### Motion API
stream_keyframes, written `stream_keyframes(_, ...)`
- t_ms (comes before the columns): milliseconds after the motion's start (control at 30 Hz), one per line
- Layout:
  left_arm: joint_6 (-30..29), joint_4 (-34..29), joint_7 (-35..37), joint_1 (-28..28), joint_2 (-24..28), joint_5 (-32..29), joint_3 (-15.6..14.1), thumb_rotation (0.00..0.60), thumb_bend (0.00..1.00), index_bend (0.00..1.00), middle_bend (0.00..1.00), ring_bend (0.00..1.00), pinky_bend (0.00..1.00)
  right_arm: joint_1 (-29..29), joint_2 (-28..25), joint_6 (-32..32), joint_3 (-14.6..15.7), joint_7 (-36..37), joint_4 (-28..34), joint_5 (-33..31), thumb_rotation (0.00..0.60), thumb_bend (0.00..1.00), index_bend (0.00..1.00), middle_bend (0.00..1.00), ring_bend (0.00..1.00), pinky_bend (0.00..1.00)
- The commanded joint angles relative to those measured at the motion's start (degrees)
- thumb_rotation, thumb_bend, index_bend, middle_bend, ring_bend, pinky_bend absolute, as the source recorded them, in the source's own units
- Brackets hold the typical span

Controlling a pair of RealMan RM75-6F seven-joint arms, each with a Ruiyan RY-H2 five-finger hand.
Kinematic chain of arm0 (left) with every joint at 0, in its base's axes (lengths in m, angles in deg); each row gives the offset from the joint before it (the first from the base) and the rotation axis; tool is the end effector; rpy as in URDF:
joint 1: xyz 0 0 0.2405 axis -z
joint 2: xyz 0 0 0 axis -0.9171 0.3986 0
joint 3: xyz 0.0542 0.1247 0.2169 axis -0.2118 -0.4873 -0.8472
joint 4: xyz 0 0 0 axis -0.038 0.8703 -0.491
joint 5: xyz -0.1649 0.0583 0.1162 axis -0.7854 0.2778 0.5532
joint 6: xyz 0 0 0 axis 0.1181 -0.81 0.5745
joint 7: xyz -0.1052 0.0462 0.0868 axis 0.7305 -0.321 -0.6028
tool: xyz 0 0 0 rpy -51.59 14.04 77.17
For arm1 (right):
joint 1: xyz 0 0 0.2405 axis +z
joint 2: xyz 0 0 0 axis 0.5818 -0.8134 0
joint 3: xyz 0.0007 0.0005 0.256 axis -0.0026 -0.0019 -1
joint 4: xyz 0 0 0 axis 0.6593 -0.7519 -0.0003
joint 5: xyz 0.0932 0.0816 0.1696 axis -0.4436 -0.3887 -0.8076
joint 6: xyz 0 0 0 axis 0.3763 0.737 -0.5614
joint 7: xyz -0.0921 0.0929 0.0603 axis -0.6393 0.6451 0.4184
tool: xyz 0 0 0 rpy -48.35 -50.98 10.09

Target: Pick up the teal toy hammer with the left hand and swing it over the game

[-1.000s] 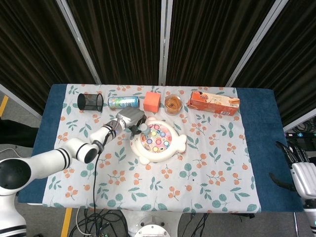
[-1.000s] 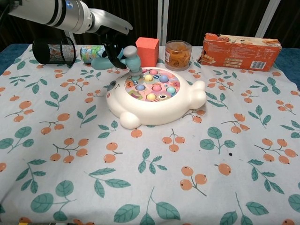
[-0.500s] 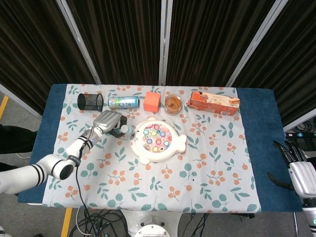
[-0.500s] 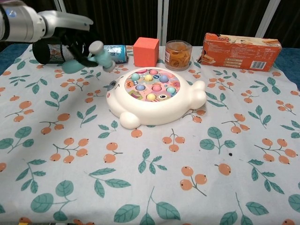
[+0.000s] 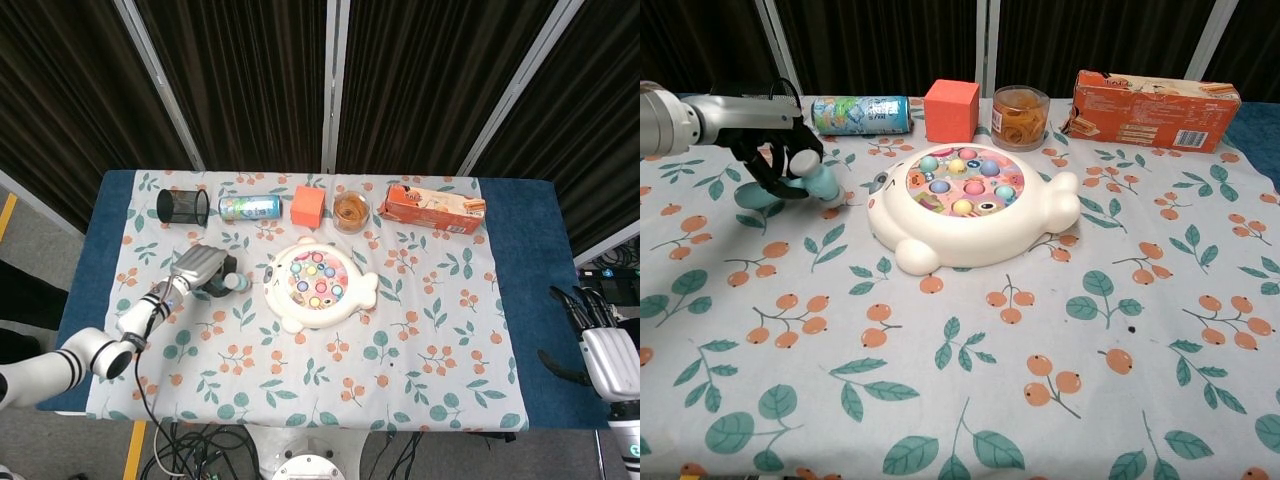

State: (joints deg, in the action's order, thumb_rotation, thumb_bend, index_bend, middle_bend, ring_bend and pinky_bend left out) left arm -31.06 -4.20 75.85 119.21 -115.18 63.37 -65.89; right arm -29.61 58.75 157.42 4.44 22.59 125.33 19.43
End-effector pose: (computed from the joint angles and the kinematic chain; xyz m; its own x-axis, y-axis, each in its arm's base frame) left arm -0.1933 0.3995 0.0005 0.4158 0.5100 0.7530 0.9015 -0.3407 -0.2670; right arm -0.3140 -0.1819 0.1863 0.2899 -0.0378 0.9563 -0.9524 -0.1096 0.2844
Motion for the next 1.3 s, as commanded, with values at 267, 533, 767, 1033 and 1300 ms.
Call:
stream_keyframes(267,-0.2,1.4,0.9,-1.5,-1.0,2.7,0.1,0.6,0.67,0.47,0.5,0.37,0.42,-0.2,-0.1,0.2,0.1,-0.5,0.5,0.0,0.6,0.15,0.02,0.18,0.0,0.0)
stream_keyframes(533,-0.4,1.5,0.5,-2.4,-1.2,3.4,0.4,0.6,0.56,0.43,0.49,0.36,0.4,-0.3,-0.1,0.3,0.0,-0.7,0.8,0.1,0.6,0.15,0.02,0.18,0.0,0.0)
stream_keyframes(767,-0.8,0.7,-0.6,-3.1,-0.6,3.8,0.6,0.6,0.47,0.42,0.48,0.36,0.4,-0.3,-0.2,0.4,0.0,-0.8,1.0,0.1,0.6,0.15,0.02,0.18,0.0,0.0)
stream_keyframes(1033,-2.4,-0.9,-1.5,-4.6,0.3,3.7,1.0,0.6,0.34,0.41,0.46,0.34,0.39,-0.4,-0.2,0.6,0.0,-0.8,1.0,0.2,0.6,0.15,0.02,0.18,0.0,0.0)
stream_keyframes(1300,-2.3,-2.0,-0.7,-6.0,1.4,3.7,0.7,0.6,0.32,0.42,0.44,0.33,0.39,-0.5,-0.2,0.8,0.0,-0.8,0.9,0.3,0.6,0.15,0.02,0.18,0.0,0.0)
